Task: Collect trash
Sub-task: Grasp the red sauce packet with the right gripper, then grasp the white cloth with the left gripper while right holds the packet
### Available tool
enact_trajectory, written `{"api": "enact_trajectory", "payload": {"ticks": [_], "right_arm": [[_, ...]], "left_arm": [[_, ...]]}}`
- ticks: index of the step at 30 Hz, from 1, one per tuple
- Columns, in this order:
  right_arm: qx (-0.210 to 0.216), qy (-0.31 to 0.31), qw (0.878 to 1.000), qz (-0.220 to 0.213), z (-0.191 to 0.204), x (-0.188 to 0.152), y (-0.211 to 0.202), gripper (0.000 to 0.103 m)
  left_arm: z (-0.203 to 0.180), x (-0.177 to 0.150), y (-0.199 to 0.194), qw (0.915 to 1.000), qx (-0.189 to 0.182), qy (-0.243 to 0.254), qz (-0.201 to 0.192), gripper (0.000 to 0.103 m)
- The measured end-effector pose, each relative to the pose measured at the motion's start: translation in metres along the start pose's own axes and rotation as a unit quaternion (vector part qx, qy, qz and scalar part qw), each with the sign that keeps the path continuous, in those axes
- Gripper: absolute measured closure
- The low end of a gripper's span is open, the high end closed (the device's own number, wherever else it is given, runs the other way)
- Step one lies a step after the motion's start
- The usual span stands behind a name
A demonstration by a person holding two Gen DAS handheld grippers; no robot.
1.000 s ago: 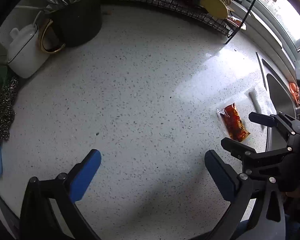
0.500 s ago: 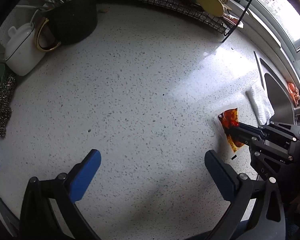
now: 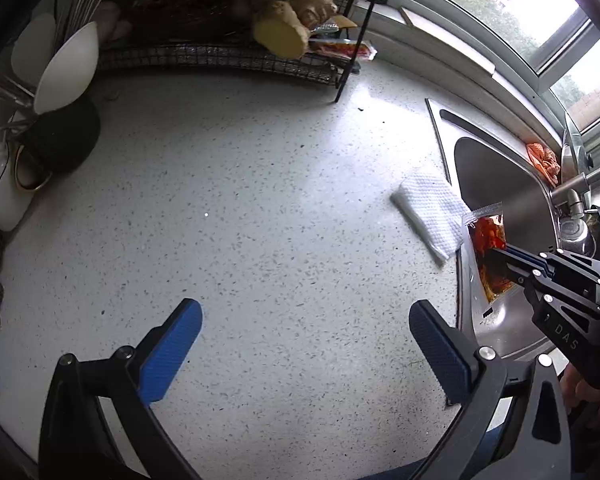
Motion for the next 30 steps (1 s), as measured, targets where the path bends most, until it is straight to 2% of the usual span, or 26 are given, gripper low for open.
{"api": "enact_trajectory", "payload": {"ticks": [9,15,18,22,23,26,29,30], "right_arm": [[-0.032,0.063,0.997,-0.034,-0.048,-0.002,-0.027,0.099],[-0.043,0.112,0.992,-0.04,-0.076,-0.003,-0.031,0.099],[-0.048,0.129,0.99,-0.035,-0.085,-0.01,-0.029,0.099],[-0.052,0.155,0.986,-0.028,-0.101,-0.016,-0.027,0.099],[-0.053,0.161,0.985,-0.026,-0.104,-0.017,-0.026,0.099],[-0.053,0.174,0.983,-0.022,-0.112,-0.018,-0.023,0.099],[-0.051,0.18,0.982,-0.018,-0.117,-0.017,-0.021,0.099],[-0.05,0.18,0.982,-0.018,-0.118,-0.016,-0.02,0.099]], "left_arm": [[-0.07,0.043,0.012,0.9946,-0.016,0.102,-0.01,0.0],[-0.122,0.063,0.031,0.9792,-0.044,0.198,-0.012,0.0],[-0.143,0.07,0.05,0.9697,-0.041,0.241,-0.008,0.004],[-0.159,0.07,0.072,0.9614,-0.045,0.271,0.013,0.013],[-0.162,0.075,0.077,0.9669,-0.025,0.254,0.009,0.014],[-0.174,0.072,0.087,0.9586,-0.029,0.283,0.016,0.014],[-0.182,0.067,0.096,0.951,-0.026,0.307,0.024,0.021],[-0.184,0.067,0.098,0.9486,-0.018,0.315,0.017,0.023]]}}
Point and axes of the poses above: each gripper's, at about its wrist camera, not at the fingertips, and y roughly the way its jaws point, z to its left, x to its top, the point moved 6 cm from there along y, roughly the way its jaws point, and after that the axes turned 13 degrees about x, right-handed, at the moved point
